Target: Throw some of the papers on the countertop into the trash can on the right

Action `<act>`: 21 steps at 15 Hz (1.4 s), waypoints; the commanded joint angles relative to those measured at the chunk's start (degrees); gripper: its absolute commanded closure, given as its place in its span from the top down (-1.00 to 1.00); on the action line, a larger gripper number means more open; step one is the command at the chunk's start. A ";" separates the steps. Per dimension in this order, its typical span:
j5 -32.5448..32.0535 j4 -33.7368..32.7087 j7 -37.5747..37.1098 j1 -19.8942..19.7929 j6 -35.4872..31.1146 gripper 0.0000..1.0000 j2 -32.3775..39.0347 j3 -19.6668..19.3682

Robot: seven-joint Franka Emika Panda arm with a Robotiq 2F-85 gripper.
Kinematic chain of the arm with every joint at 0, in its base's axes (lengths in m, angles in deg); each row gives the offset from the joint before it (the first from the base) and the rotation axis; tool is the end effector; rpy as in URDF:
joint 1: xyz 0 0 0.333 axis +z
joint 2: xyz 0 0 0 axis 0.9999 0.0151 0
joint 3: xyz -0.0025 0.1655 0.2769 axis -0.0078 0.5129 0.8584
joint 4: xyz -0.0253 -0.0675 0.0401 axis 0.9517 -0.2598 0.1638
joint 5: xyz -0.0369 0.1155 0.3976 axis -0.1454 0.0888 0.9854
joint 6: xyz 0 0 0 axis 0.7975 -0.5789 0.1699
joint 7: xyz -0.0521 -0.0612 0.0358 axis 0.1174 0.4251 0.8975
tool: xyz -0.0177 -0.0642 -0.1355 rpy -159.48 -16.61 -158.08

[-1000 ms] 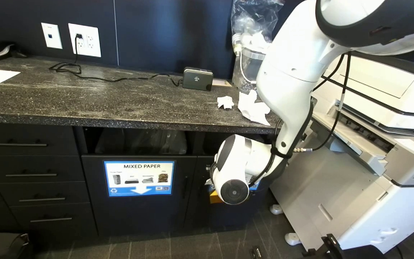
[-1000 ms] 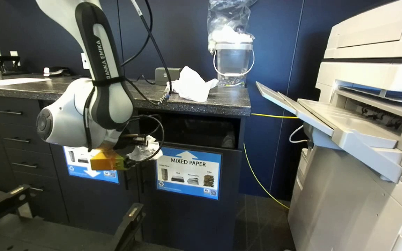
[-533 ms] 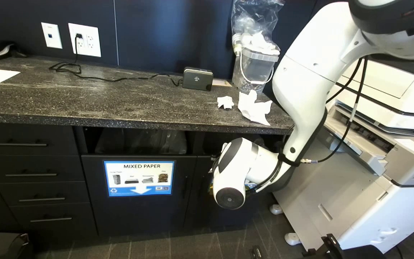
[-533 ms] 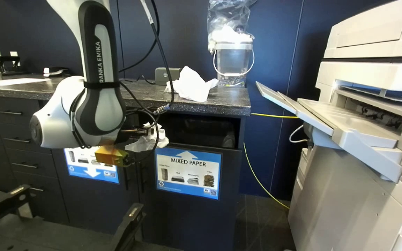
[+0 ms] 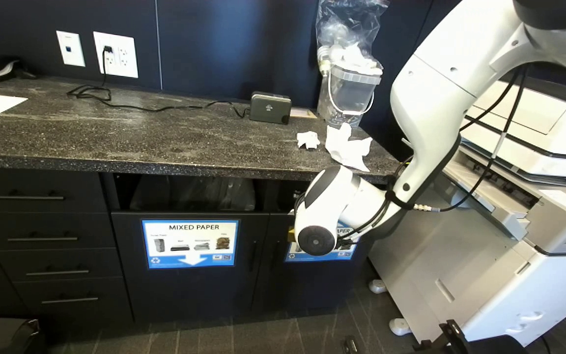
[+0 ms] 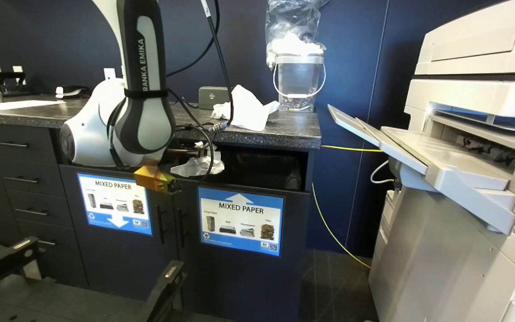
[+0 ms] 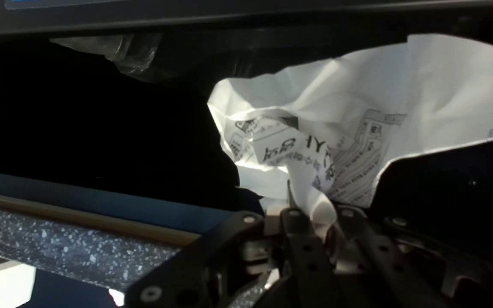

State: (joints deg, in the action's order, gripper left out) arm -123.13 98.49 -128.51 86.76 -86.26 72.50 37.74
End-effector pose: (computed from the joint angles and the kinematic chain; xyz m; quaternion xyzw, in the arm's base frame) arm 0.5599 0.1208 0.0362 0.7935 -0.1016 0.5864 0.1272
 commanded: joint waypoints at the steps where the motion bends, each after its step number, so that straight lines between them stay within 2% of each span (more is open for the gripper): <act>1: -0.91 -4.06 -1.83 0.47 -7.13 -0.92 -1.24 -1.66; 8: -0.95 -12.54 -1.58 -0.75 -19.08 -0.92 1.96 -3.83; 13: -0.94 -17.67 -1.30 -2.19 -22.49 -0.92 6.03 -5.61; 14: -0.93 -19.27 -2.19 -1.17 -23.39 -0.93 6.91 -7.41; 21: -0.86 -31.83 -1.88 -1.21 -28.73 -0.92 15.68 -11.77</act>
State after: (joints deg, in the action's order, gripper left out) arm -123.14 74.31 -128.52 84.97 -111.55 83.68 27.78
